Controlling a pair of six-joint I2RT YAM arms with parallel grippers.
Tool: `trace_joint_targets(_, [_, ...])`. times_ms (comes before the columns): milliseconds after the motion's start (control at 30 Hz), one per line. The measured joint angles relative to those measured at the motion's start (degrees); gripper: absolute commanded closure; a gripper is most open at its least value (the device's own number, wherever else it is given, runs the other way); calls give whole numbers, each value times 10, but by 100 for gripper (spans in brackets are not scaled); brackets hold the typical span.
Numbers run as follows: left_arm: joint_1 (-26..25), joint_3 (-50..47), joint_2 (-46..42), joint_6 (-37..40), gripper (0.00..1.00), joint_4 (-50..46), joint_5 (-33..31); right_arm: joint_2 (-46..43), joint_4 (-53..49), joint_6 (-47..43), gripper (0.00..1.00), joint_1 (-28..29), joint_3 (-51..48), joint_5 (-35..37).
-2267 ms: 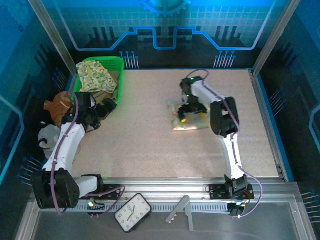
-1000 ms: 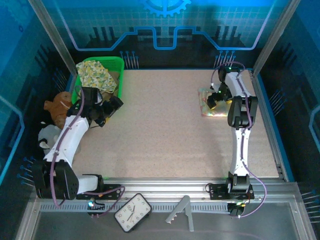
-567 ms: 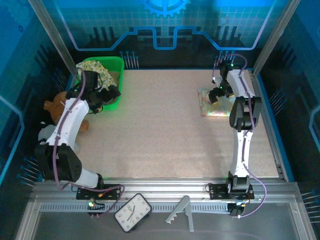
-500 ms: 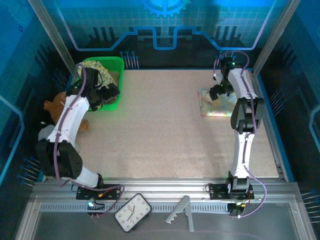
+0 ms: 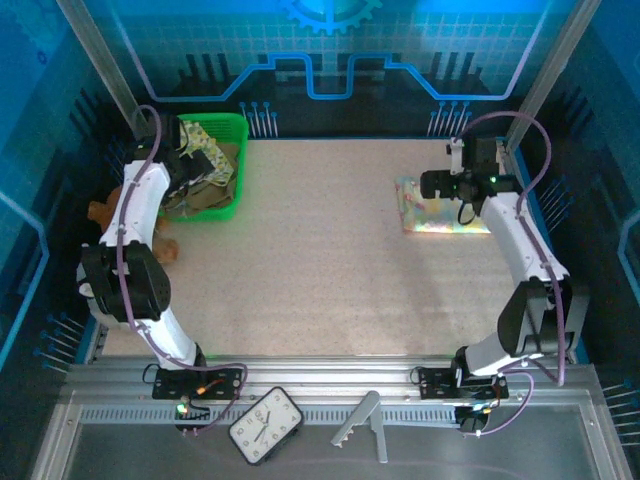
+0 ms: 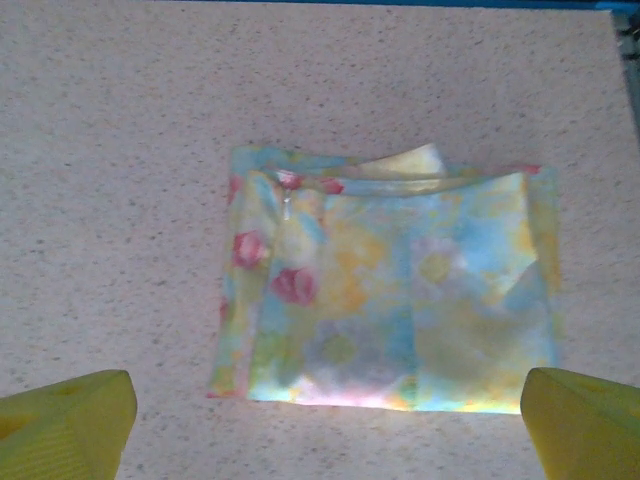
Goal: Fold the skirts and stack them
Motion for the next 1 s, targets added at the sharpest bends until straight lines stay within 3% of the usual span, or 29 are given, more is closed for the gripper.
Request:
trace_joint_targets(233, [56,1,64,-95,12,75,76,-23,51,44,0,1,-92,-37])
trace_joint_targets(567, [71,9,116,-170,31,125,88,-79,56,45,0,1,-109,-60])
trace_joint_targets(600, [71,9,121,-174,34,126,90,-81,56,45,0,1,-109,-60])
trace_joint_targets(767, [72,9,133,-183,77,146,108,-85,60,49,0,1,-113,-61])
trace_joint_targets(933, [72,37,132,-162,97,169,126,-116,84,56,0,1,-145,-75])
trace_joint_targets(1000, [72,59,132,-145,100,173,134,-128,94,62,0,0,-154,-82])
